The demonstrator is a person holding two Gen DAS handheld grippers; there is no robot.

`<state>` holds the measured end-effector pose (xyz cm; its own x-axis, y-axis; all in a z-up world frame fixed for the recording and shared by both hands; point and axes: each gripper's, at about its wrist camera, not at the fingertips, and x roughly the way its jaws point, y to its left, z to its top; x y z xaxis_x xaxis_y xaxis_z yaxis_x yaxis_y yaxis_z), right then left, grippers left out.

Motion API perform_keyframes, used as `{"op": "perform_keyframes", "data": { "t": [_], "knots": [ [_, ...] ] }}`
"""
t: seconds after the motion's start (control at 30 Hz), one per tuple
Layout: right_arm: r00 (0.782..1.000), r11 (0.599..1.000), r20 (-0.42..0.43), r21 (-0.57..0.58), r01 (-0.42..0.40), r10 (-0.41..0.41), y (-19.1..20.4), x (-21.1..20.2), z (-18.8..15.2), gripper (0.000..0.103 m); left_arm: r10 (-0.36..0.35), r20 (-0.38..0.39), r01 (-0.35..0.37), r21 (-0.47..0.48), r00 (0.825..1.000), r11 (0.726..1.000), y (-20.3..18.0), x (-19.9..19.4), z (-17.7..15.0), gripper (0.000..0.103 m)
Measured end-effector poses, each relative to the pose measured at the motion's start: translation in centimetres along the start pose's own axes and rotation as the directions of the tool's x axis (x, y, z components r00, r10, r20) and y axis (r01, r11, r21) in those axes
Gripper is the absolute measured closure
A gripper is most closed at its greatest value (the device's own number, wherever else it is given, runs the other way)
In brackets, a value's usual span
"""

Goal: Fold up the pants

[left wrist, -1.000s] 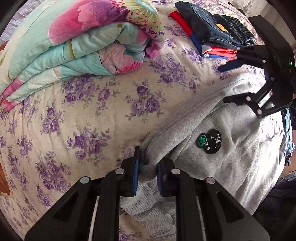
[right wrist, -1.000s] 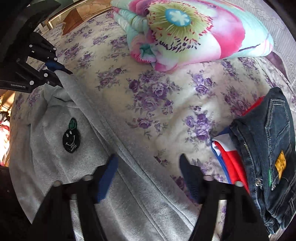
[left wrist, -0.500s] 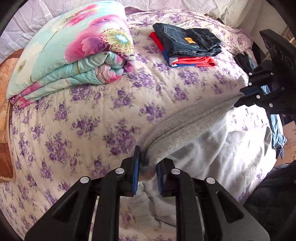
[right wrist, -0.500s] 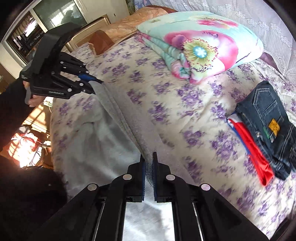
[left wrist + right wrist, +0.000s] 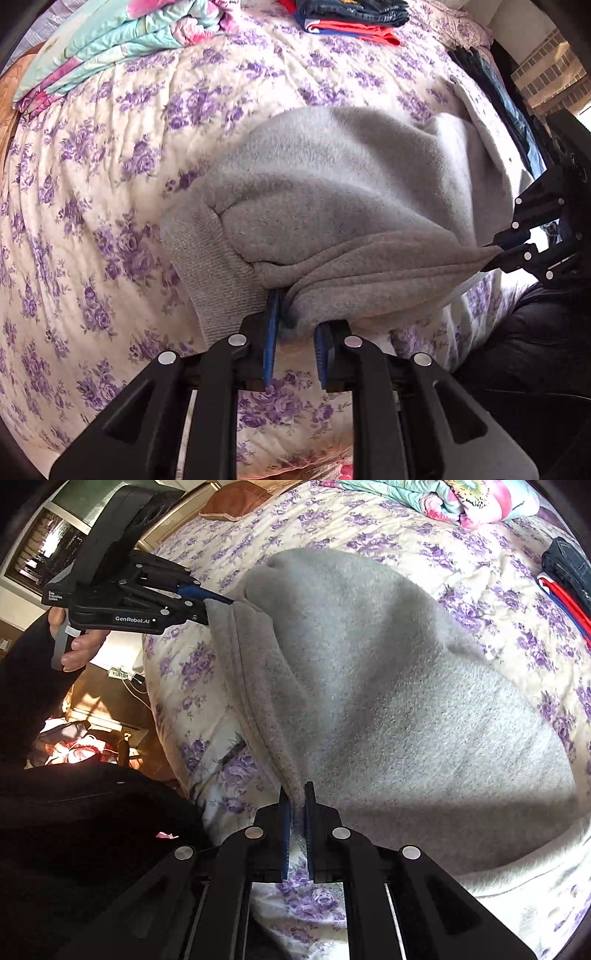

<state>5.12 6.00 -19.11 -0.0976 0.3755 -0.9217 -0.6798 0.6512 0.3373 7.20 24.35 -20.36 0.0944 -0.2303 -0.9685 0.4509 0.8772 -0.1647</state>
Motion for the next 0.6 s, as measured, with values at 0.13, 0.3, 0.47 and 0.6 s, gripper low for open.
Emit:
{"op": "perform_keyframes", "data": {
  "t": [0.13,0.3,0.47,0.6],
  "knots": [
    [0.999,0.998,-0.039,0.046,0.036,-0.034,-0.8,2.8,-0.4,0.096,-0.001,-0.021,0.001,0.006,1.0,1.0,0.1,2.0,0.1,0.083],
    [0.997,0.99,-0.066,0.133,0.052,-0.043,-2.3,5.4,-0.5,0.096,-0.043,-0.013,0.043,0.012,0.999,0.999,-0.3,0.2,-1.2,0.07],
    [0.998,0.987,-0.045,0.153,0.044,-0.037,-2.9,5.4,-0.8,0.097,-0.025,0.051,0.026,-0.016,0.998,1.0,-0.6,-4.8,-4.4,0.038],
    [0.998,0.987,-0.026,0.151,0.056,-0.053,-3.0,5.3,-0.9,0.096,-0.086,0.223,0.113,-0.111,0.971,0.987,-2.5,-7.4,-3.2,0.033]
  ]
}}
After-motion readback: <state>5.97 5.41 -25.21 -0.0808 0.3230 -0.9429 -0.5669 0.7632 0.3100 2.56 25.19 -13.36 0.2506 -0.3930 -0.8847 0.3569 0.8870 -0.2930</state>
